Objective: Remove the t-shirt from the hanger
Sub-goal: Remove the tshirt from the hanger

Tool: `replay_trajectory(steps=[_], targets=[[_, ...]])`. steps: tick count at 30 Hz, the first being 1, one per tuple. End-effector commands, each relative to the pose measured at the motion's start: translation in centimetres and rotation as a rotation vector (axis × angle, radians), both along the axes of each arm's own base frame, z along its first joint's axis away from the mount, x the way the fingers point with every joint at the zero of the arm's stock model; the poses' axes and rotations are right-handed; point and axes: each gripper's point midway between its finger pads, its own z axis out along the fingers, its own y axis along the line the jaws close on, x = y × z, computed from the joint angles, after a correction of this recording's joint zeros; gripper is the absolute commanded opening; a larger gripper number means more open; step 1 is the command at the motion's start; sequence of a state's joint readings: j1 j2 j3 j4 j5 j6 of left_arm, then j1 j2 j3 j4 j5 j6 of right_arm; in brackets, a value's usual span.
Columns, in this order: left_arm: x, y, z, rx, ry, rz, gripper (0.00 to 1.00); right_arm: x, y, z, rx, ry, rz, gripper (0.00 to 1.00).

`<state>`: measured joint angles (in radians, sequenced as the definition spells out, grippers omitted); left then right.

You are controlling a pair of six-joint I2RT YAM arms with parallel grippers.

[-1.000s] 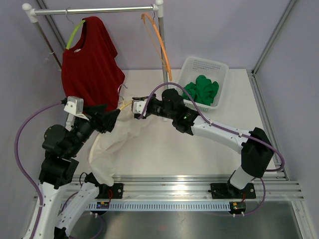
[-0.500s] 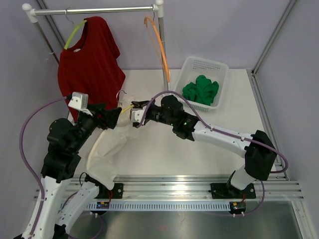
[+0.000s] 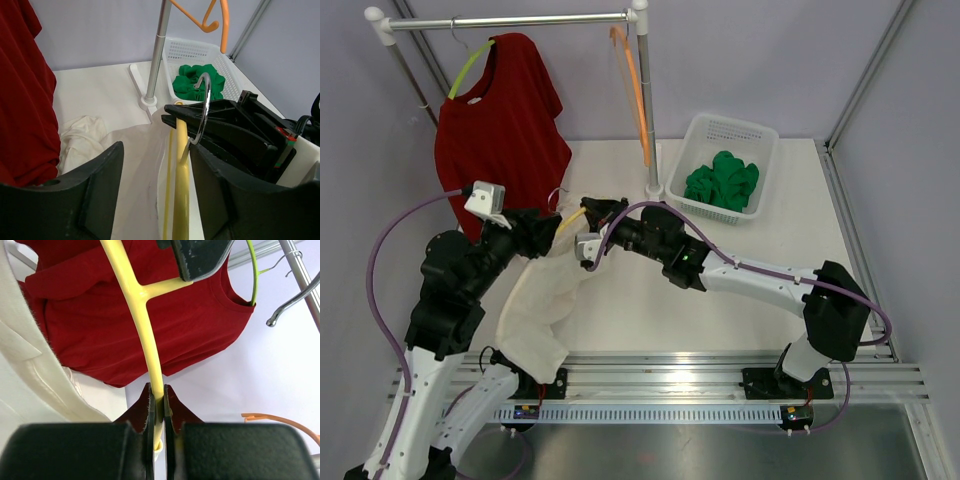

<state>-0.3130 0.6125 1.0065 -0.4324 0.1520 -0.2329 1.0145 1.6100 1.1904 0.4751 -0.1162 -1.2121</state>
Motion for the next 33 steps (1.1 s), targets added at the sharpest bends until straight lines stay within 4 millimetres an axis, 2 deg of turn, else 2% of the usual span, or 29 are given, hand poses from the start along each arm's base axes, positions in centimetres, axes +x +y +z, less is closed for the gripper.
replay_trajectory(steps=[1, 8, 13, 16, 20, 22, 25, 33], targets=[[-0.2, -0.3, 1.9, 0.000, -0.053, -0.023, 0.52, 0.0, -0.4, 4.3, 0.101, -0.093, -0.028, 0.00], [0.7, -1.0, 1.2, 0.020, -0.016, -0.047, 0.49, -0.1, 0.1, 4.2, 0.075, -0.063, -0.020, 0.00], [0.9, -1.1, 0.9, 0.023, -0.009, -0.048, 0.56, -0.1, 0.3, 4.3, 0.069, -0.072, -0.028, 0.00], [0.9, -1.2, 0.9, 0.024, -0.012, -0.055, 0.56, -0.1, 0.4, 4.3, 0.068, -0.066, -0.024, 0.00], [1.0, -1.4, 0.8, 0.028, -0.007, -0.065, 0.47, -0.2, 0.6, 4.4, 0.069, -0.065, -0.019, 0.00], [1.1, -1.5, 0.7, 0.031, -0.001, -0.069, 0.39, -0.1, 0.6, 4.4, 0.069, -0.065, -0.021, 0.00], [1.1, -1.6, 0.7, 0.031, -0.001, -0.079, 0.34, -0.1, 0.5, 4.5, 0.069, -0.067, -0.023, 0.00], [1.2, -1.7, 0.6, 0.035, 0.008, -0.081, 0.40, 0.3, 0.9, 4.2, 0.053, -0.072, -0.034, 0.00]])
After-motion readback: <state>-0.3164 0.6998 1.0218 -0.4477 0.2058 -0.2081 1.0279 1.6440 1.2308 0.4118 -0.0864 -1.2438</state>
